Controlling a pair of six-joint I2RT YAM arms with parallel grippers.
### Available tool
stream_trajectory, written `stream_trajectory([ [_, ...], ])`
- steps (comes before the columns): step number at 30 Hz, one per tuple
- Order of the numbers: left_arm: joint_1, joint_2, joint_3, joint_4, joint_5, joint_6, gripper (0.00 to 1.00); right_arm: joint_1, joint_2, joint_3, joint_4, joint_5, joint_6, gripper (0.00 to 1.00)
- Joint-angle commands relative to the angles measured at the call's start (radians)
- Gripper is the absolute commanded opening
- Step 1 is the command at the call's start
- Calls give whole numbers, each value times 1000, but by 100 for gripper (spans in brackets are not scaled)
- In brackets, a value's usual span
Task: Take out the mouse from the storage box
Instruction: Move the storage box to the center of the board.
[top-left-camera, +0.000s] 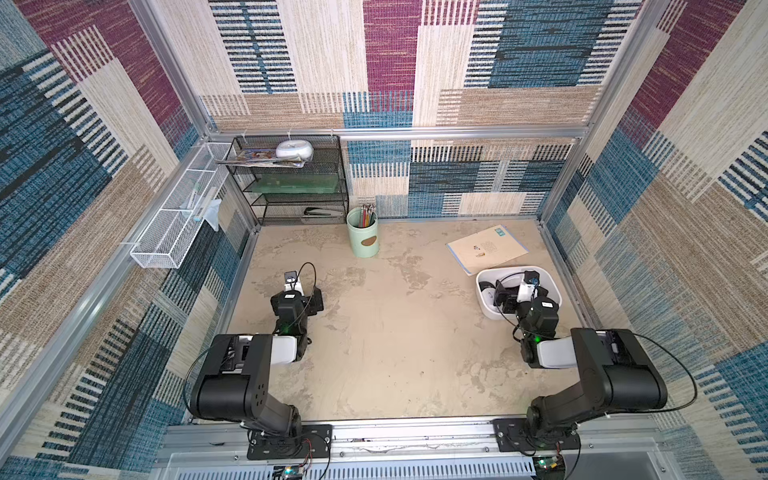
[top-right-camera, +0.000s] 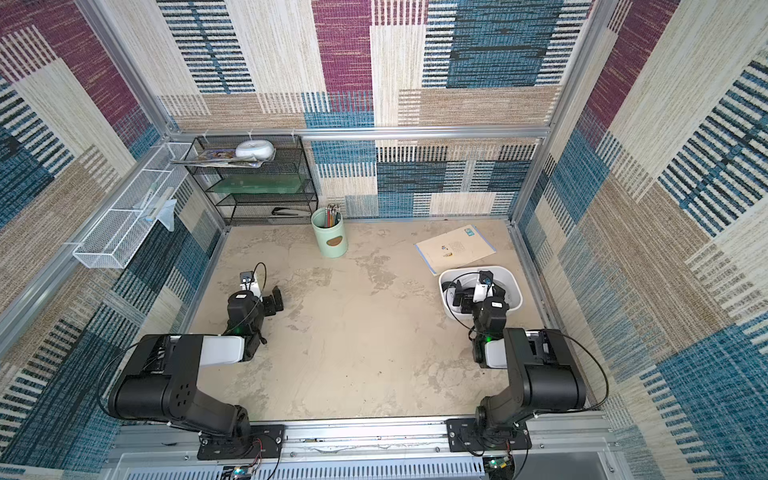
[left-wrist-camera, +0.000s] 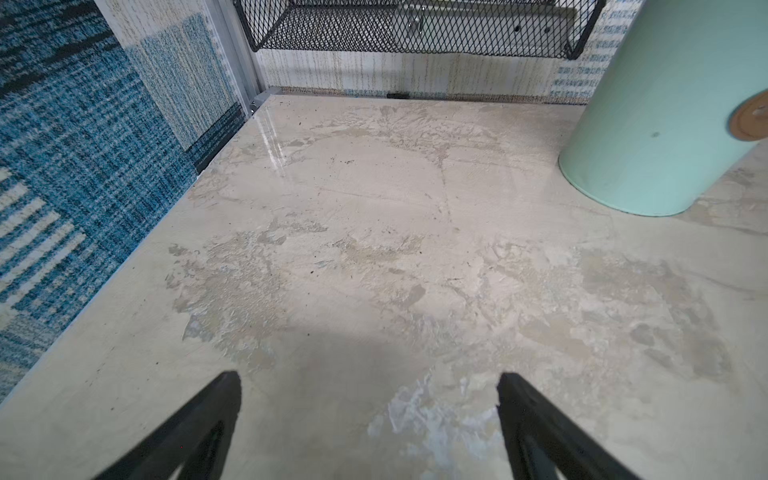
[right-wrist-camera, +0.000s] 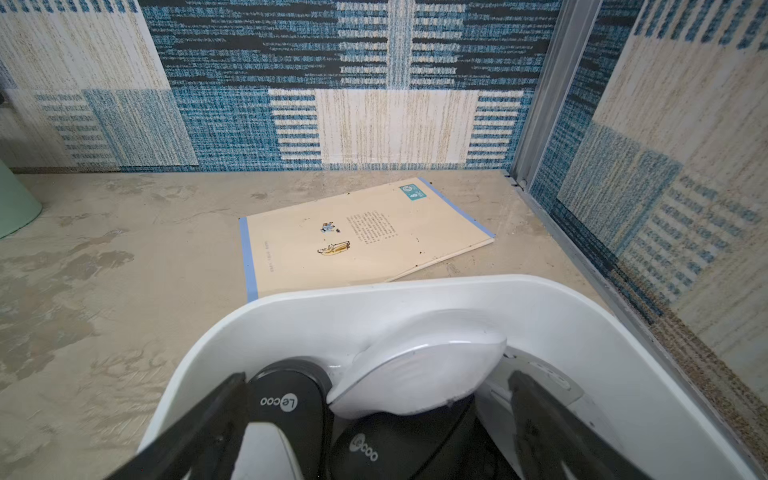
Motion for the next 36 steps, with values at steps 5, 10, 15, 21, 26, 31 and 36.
stream_trajectory([
  [5,1,-5,5,2,11,1,100,0,-3,3,19,2,0,100],
  [10,0,-4,5,1,11,0,100,0,-3,1,19,2,-1,99],
  [15,0,-6,5,3,11,0,100,0,-2,3,19,3,-1,100],
  [21,-21,-39,-29,51,40,39,100,0,-13,-8,37,-11,1,99],
  [26,-179,-297,-71,-95,-87,136,100,36,-232,-6,-163,-36,-39,100],
  [31,-311,-581,-113,-203,-92,65,100,42,-458,103,-552,-2,183,100],
  [36,-313,-789,-99,-495,-160,-417,100,40,-533,234,-878,-26,473,100],
])
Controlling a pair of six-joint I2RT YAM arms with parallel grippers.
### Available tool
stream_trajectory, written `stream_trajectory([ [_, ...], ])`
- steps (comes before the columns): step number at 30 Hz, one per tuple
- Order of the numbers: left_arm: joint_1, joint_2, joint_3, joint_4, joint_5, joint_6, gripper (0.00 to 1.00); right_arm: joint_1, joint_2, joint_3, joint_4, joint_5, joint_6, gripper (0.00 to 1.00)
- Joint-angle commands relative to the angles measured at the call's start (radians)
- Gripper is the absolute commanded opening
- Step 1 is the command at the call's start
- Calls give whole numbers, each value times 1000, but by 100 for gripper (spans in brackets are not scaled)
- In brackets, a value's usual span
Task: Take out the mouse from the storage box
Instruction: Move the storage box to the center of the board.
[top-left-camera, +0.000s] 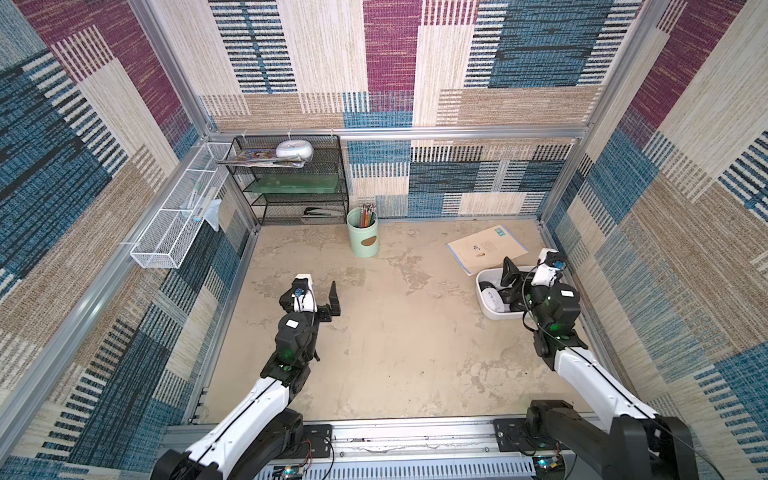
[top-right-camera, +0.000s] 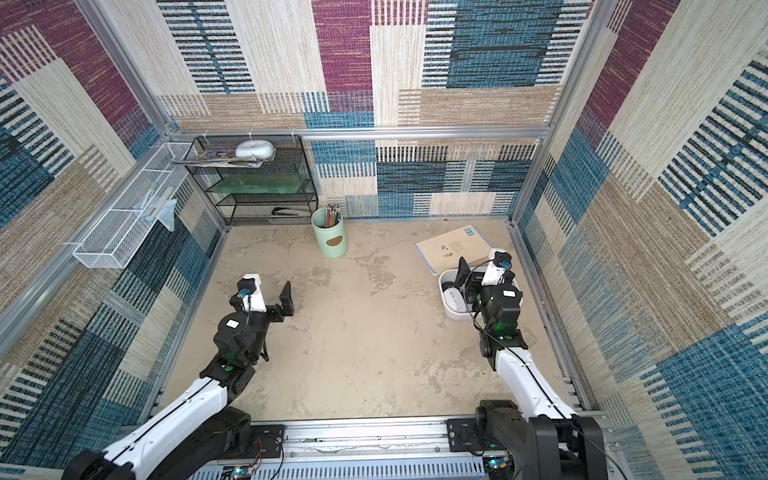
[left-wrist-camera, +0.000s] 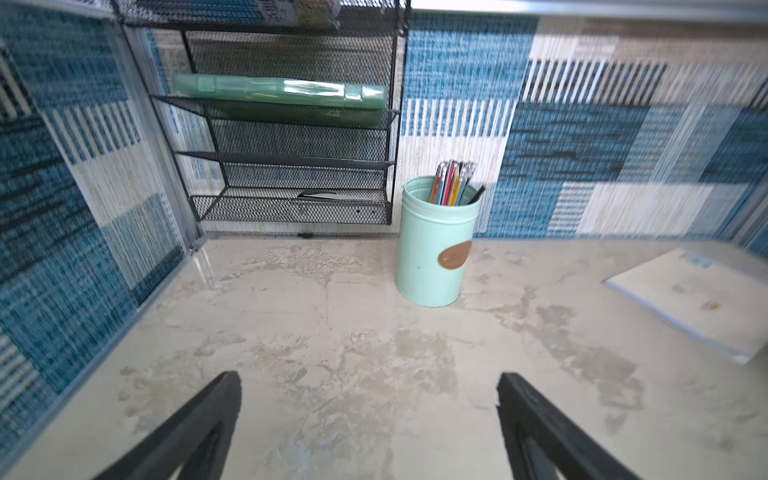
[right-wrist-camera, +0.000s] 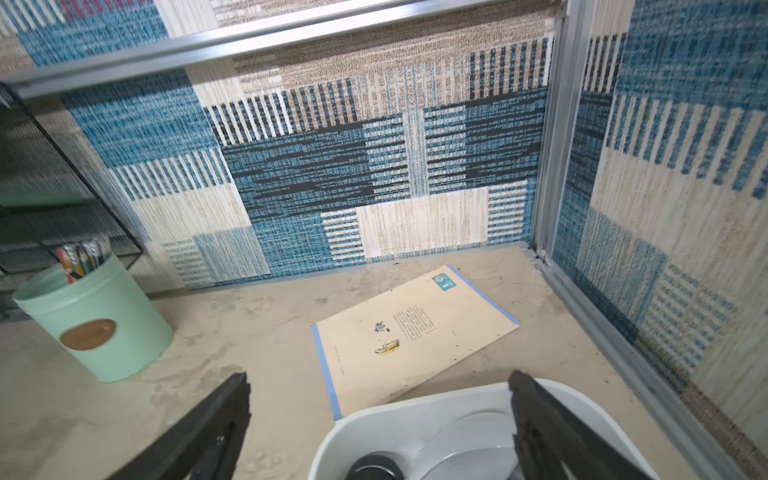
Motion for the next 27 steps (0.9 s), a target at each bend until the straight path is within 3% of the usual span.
stream_trajectory([
  [1,-1,-90,15,-293,-91,-409,100,-2,-24,42,-334,2,272,100],
  [5,-1,-200,16,-529,-110,-629,100,-4,-20,82,-427,-158,207,99],
  [11,0,-275,19,-623,59,-574,100,26,48,180,-691,-181,179,100],
  [20,-7,-29,131,-685,273,-523,100,111,159,212,-735,-206,156,100],
  [27,-58,74,162,-681,300,-504,100,167,258,264,-768,-214,139,99],
])
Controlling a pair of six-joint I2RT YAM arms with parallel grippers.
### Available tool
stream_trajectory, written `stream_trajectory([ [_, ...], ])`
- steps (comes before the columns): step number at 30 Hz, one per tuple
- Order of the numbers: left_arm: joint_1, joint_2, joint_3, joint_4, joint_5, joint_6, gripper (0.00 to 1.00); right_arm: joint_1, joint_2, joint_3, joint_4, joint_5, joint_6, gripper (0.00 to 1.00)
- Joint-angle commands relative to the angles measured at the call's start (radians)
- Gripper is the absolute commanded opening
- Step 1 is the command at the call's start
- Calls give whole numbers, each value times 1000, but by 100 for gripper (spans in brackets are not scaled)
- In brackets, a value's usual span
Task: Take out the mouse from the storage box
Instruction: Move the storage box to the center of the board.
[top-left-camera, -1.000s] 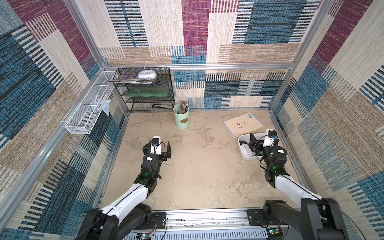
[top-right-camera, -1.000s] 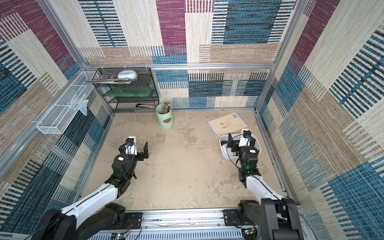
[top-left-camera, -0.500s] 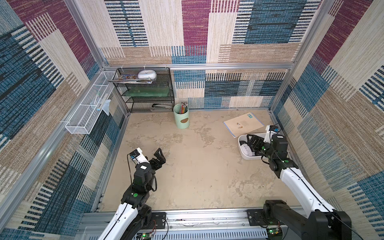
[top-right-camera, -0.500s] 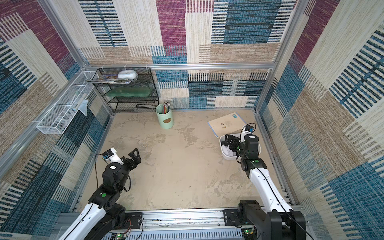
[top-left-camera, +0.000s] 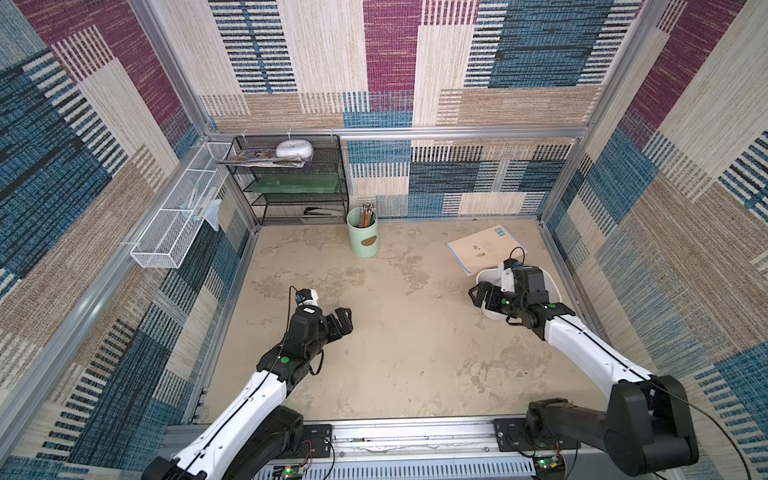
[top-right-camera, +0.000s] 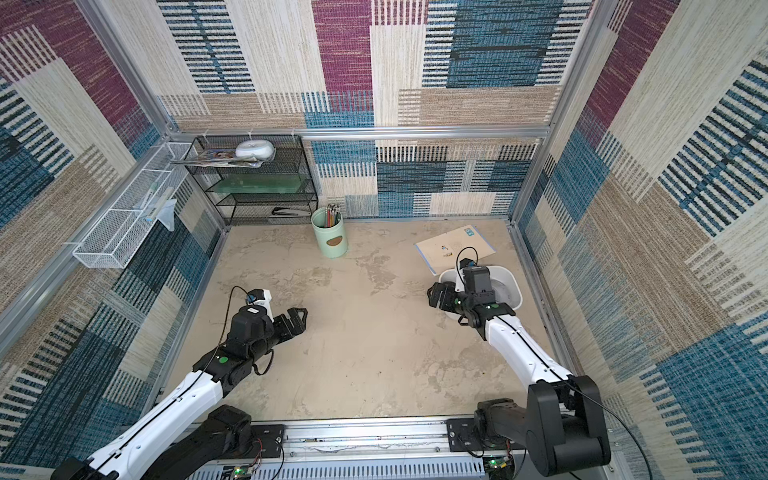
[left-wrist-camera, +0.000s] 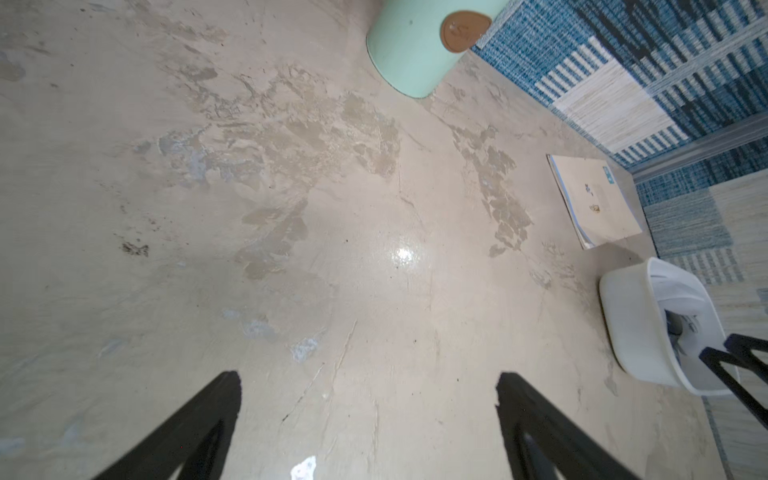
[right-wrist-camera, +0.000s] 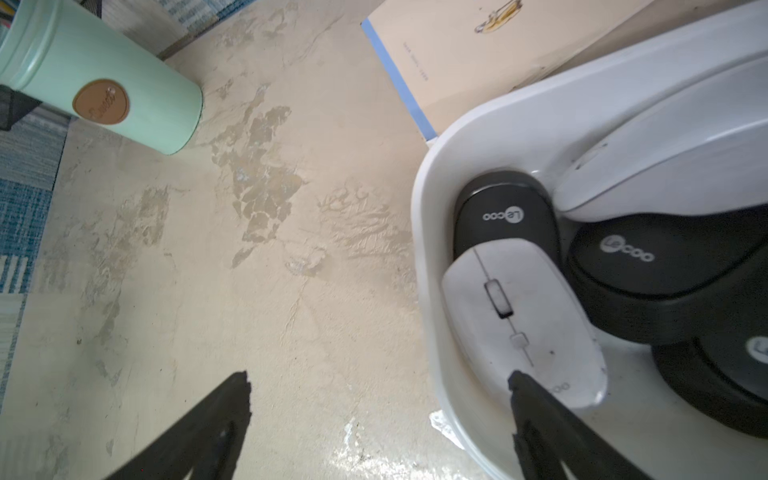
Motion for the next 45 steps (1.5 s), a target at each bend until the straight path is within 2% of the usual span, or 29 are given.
stream_trajectory([
  [1,-16,19,3,-1,43,23,100,15,34,15,-28,-8,-18,99],
  [10,-34,20,-28,17,44,14,100,79,97,29,-48,-8,-25,96],
  [17,-36,28,-34,35,42,7,100,157,101,23,-29,-28,27,95],
  [23,-36,19,-39,39,36,3,100,289,127,49,-10,-19,85,95],
  [34,-36,-28,-49,10,1,2,100,575,256,191,10,2,167,94],
  [38,-36,-27,-34,-5,7,15,100,614,274,237,-8,5,161,93],
  [41,-38,7,-1,-9,44,36,100,614,222,248,-49,81,146,94],
  [45,-109,113,100,-26,69,74,100,612,118,257,-150,307,152,96],
])
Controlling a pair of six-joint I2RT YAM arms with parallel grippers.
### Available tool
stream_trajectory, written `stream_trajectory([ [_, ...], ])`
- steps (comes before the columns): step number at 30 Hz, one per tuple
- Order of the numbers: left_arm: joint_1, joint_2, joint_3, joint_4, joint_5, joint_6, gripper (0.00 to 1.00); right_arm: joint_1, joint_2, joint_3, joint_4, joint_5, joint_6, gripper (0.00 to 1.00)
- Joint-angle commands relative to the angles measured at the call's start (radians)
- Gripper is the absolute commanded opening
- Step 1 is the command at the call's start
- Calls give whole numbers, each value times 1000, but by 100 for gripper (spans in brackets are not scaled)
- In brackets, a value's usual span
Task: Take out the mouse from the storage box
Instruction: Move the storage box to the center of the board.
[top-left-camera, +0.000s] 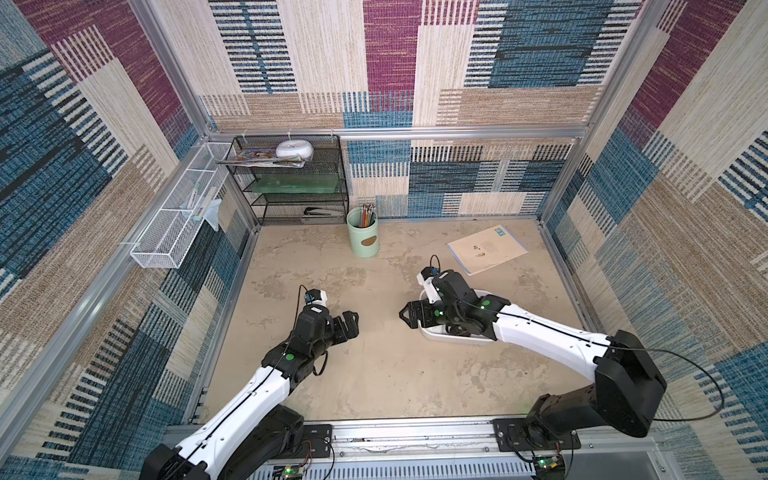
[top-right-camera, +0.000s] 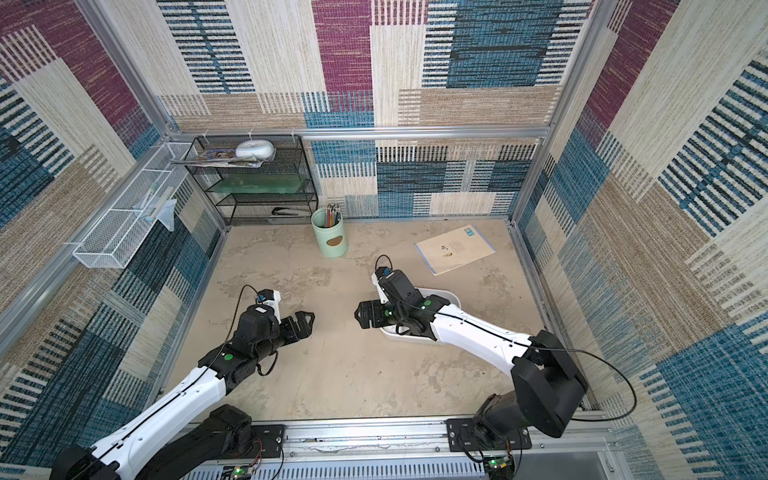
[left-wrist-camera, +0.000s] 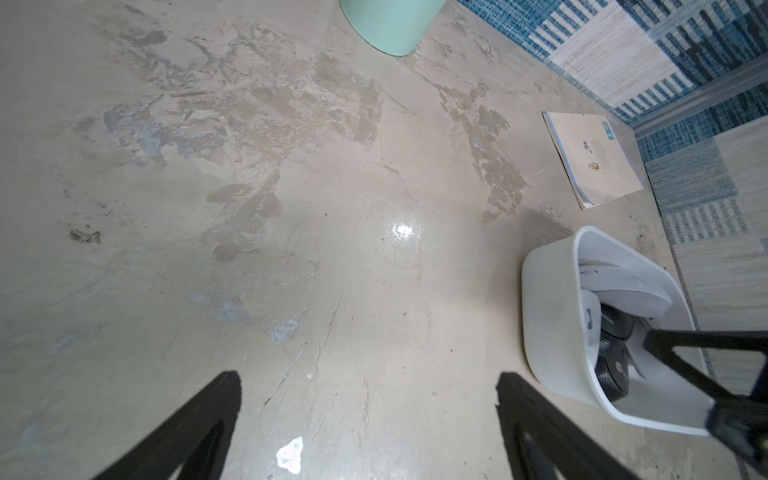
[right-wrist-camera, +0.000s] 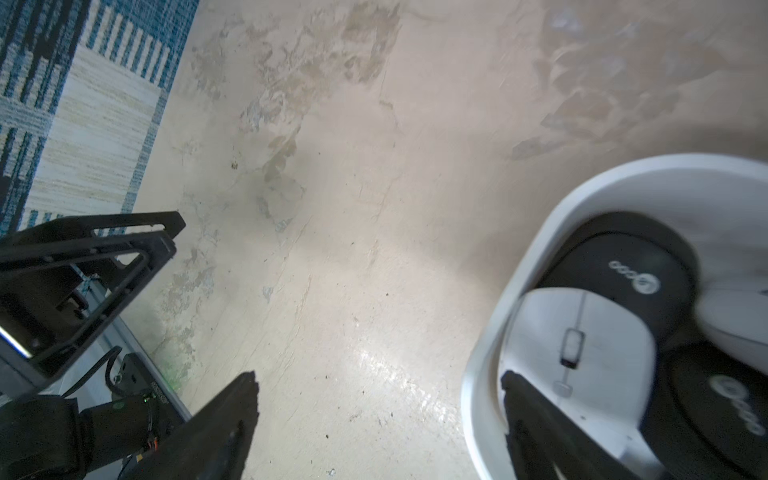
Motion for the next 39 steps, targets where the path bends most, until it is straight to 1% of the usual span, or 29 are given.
stream_trajectory([
  [1,-63,85,77,-6,44,47,100,-2,-70,4,-99,232,-4,96],
  [3,-117,170,144,-6,66,51,100,-13,-120,-8,-131,320,-10,97],
  [6,-191,289,232,-4,66,54,100,-48,-191,-44,-156,399,2,98],
  [11,-295,492,393,-24,61,88,100,-119,-299,-142,-146,445,53,99],
  [16,-347,665,555,-73,42,105,100,-145,-349,-208,-135,445,90,99],
  [23,-352,859,763,-210,-65,115,98,-149,-376,-254,-122,436,119,99],
  [26,-345,911,813,-237,-98,119,97,-151,-377,-260,-122,430,123,99],
  [33,-312,983,845,-252,-81,92,92,-150,-373,-260,-128,429,122,99],
  [39,-279,983,818,-269,-96,78,87,-151,-374,-253,-136,460,114,99],
])
